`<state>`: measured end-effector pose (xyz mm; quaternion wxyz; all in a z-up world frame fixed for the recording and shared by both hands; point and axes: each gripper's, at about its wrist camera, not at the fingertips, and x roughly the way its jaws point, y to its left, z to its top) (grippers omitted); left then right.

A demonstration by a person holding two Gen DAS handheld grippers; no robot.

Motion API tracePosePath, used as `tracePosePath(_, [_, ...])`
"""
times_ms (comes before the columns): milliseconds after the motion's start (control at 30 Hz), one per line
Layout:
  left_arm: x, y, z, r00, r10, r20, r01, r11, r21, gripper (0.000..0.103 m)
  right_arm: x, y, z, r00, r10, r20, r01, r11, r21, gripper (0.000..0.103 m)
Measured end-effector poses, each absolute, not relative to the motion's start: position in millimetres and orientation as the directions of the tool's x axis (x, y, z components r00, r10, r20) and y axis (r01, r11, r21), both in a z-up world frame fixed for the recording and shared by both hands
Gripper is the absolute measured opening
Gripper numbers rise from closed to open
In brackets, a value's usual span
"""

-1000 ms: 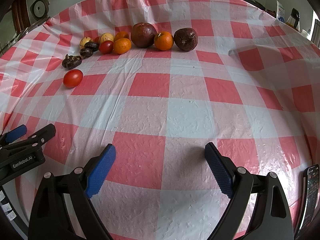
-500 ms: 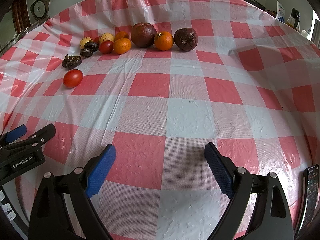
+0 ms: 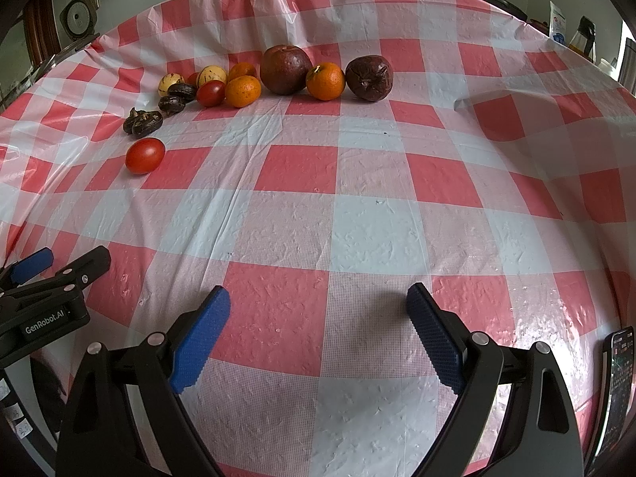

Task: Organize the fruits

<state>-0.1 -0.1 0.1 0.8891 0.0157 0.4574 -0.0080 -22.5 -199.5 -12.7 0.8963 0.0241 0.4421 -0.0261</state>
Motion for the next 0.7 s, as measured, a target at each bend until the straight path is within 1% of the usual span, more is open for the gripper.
tracePosePath(700, [0.2, 0.3, 0.2, 0.577, -0.002, -0.817, 0.033, 0.999, 0.021, 0.102, -22.6, -200.2, -12.4, 0.608, -0.026, -0.794, 0.068, 0.997, 0.020, 0.088])
